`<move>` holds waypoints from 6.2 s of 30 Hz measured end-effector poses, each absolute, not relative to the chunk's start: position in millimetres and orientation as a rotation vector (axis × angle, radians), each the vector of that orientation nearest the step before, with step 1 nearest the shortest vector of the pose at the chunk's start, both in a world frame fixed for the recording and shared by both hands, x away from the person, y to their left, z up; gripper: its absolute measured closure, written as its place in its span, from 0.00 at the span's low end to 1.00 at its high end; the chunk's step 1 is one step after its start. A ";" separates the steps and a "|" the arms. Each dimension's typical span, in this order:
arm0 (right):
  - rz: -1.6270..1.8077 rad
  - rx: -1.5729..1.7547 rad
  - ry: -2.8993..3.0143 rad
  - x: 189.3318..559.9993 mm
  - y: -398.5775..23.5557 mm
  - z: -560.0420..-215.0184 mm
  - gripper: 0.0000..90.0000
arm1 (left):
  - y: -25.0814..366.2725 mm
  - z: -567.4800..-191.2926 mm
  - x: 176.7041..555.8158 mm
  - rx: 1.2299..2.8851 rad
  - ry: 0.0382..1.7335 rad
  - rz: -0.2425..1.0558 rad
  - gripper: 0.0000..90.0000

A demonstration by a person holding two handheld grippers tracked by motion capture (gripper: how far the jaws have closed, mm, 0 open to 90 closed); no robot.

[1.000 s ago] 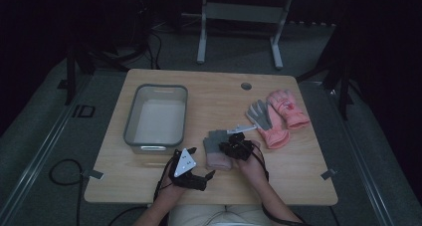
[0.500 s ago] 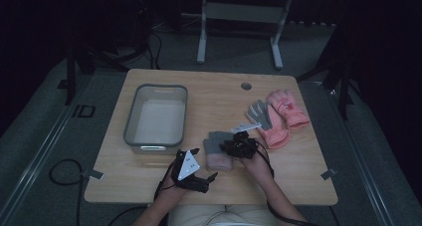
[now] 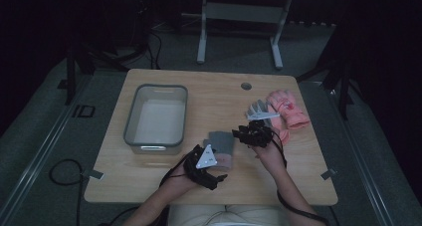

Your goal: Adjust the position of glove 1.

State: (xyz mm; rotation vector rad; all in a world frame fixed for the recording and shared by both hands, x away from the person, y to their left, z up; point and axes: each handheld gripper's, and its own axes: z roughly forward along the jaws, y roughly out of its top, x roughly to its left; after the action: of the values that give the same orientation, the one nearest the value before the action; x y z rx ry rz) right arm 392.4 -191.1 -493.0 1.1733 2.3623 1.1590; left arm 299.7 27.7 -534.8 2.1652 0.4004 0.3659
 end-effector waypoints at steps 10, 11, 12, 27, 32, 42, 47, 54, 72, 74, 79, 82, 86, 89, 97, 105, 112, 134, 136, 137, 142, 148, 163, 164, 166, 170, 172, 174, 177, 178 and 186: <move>1.119 1.296 2.390 419.4 -178.1 -517.6 0.61 | 12.5 -545.4 310.1 2.396 0.182 0.509 0.28; 1.120 1.317 2.393 421.0 -177.9 -520.3 0.58 | 11.9 -546.1 309.8 2.405 0.170 0.524 0.30; 1.111 1.341 2.396 422.2 -177.6 -522.7 0.57 | 11.4 -546.6 309.6 2.411 0.168 0.532 0.33; 1.078 1.496 2.450 425.4 -173.4 -546.3 0.51 | 17.3 -547.1 321.5 2.409 0.220 0.508 0.68; 1.115 1.465 2.453 425.3 -164.1 -548.7 0.54 | 24.8 -545.9 332.4 2.376 0.284 0.382 0.75; 1.190 1.501 2.532 430.6 -149.7 -551.1 0.70 | 30.7 -545.9 338.3 2.352 0.322 0.308 0.78; 1.189 1.458 2.584 430.9 -137.4 -549.5 0.78 | 35.1 -546.4 342.3 2.326 0.356 0.254 0.79; 1.240 1.337 2.553 422.0 -139.4 -533.9 0.82 | 34.9 -542.9 338.2 2.335 0.368 0.275 0.80; 1.377 1.268 2.472 409.2 -154.1 -478.7 0.82 | 35.6 -473.8 328.7 2.370 0.271 0.362 0.80; 1.399 1.260 2.465 408.6 -153.9 -471.8 0.82 | 37.9 -465.3 329.0 2.377 0.269 0.364 0.80; 1.426 1.250 2.433 410.1 -149.3 -458.9 0.82 | 44.4 -447.2 333.1 2.399 0.252 0.391 0.80; 1.431 1.242 2.430 413.2 -145.1 -452.2 0.83 | 49.0 -440.3 336.0 2.405 0.251 0.405 0.79; 1.435 1.229 2.441 418.0 -138.3 -444.6 0.83 | 56.7 -430.6 340.3 2.422 0.248 0.399 0.79; 1.434 1.211 2.440 420.5 -130.8 -439.2 0.83 | 63.2 -423.3 342.8 2.433 0.249 0.406 0.79; 1.454 1.179 2.449 429.3 -105.7 -425.1 0.83 | 85.0 -407.0 349.3 2.464 0.239 0.420 0.79; 1.469 1.152 2.455 433.1 -81.3 -417.9 0.83 | 109.7 -397.3 353.4 2.485 0.239 0.417 0.79; 1.485 1.136 2.451 437.2 -59.1 -417.6 0.83 | 135.6 -398.0 357.5 2.498 0.210 0.446 0.79; 1.403 1.155 2.547 469.7 20.4 -454.9 0.82 | 205.6 -433.1 391.7 2.621 0.235 0.390 0.78; 1.375 1.157 2.560 473.1 25.7 -461.3 0.82 | 205.9 -441.1 397.1 2.639 0.249 0.366 0.78; 1.360 1.154 2.563 474.6 28.2 -464.7 0.82 | 205.6 -445.5 399.5 2.656 0.247 0.358 0.78; 1.279 1.182 2.586 482.8 37.8 -481.6 0.82 | 205.9 -463.2 411.2 2.681 0.256 0.302 0.78; 1.247 1.192 2.586 488.6 40.1 -485.8 0.82 | 197.9 -479.4 416.5 2.709 0.231 0.363 0.78; 1.213 1.192 2.546 492.8 29.5 -480.3 0.70 | 186.3 -496.6 428.4 2.800 0.236 0.254 0.78; 1.226 1.194 2.543 492.7 28.0 -478.6 0.70 | 185.7 -497.4 429.0 2.798 0.243 0.248 0.78; 1.246 1.188 2.536 491.2 25.3 -474.9 0.69 | 185.1 -497.6 429.7 2.797 0.246 0.244 0.77; 1.276 1.199 2.511 489.8 16.5 -469.8 0.69 | 182.1 -497.5 431.8 2.790 0.271 0.284 0.76; 1.297 1.216 2.505 489.7 10.6 -467.9 0.69 | 180.8 -498.8 432.9 2.783 0.293 0.283 0.75; 1.303 1.212 2.497 488.3 5.4 -465.5 0.68 | 180.1 -498.9 434.2 2.775 0.339 0.256 0.71; 1.316 1.206 2.487 485.3 -2.7 -460.8 0.67 | 180.7 -493.4 435.5 2.744 0.435 0.258 0.56; 1.320 1.203 2.487 484.3 -5.2 -459.3 0.67 | 181.7 -489.4 435.8 2.726 0.461 0.273 0.50; 1.345 1.174 2.467 478.0 -24.2 -450.1 0.67 | 182.8 -464.4 431.1 2.618 0.541 0.270 0.21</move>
State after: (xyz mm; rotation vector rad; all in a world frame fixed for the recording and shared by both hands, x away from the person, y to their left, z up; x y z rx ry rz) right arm 478.0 -24.2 -450.1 1.1745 2.4674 1.3445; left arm 431.1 182.8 -464.4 2.6184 0.5406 0.2697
